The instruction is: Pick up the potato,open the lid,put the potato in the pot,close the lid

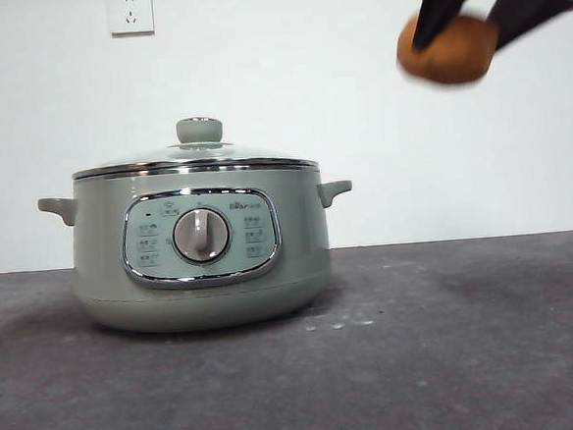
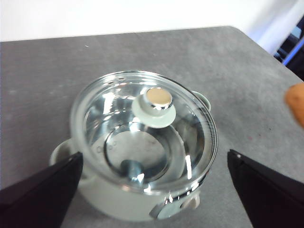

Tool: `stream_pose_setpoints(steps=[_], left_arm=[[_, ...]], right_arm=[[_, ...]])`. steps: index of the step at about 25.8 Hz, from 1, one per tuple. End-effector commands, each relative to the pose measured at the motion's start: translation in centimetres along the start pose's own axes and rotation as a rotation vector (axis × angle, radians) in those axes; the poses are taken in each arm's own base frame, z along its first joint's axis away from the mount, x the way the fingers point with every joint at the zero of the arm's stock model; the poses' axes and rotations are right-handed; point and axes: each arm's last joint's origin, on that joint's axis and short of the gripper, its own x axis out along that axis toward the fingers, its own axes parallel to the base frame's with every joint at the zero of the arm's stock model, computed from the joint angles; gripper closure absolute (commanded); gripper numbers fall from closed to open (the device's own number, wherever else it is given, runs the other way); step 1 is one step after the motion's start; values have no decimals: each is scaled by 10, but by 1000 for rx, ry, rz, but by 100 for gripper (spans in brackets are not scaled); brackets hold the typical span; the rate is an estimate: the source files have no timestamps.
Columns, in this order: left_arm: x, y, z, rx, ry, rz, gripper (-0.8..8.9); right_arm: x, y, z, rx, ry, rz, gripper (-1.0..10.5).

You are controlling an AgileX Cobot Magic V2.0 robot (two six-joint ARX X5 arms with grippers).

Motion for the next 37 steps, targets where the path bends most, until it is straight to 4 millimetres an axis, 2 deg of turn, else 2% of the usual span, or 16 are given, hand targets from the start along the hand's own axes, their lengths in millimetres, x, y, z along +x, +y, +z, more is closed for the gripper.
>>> stream_pose_setpoints(steps=[1,5,10,15,21,26,29,31,37], left_arm=[[23,0,13,37,28,-40,157],[60,0,29,74,65,-63,157],[103,-2,37,138,110,-29,157],[140,-4,33,179,130,-15,157],[177,-12,21,233,154,16,157],[195,-11,11,241,195,34,157],[196,-10,11,243,195,53,168],[196,-10,11,241,197,52,259],[201,-9,6,233,226,46,258]], right_arm=[[-19,4,-4,-7,-25,1,958],[-42,9,-13,-11,-45,0,958],[-60,13,-22,-10,-41,1,958],[-71,16,-29,-11,-42,3,958],[-74,17,-31,-10,-42,4,958],[-74,17,-30,-11,-46,3,958],[-74,17,-30,-12,-47,3,958],[-74,17,-30,-11,-48,3,958],[-74,17,-30,-12,-48,3,958]])
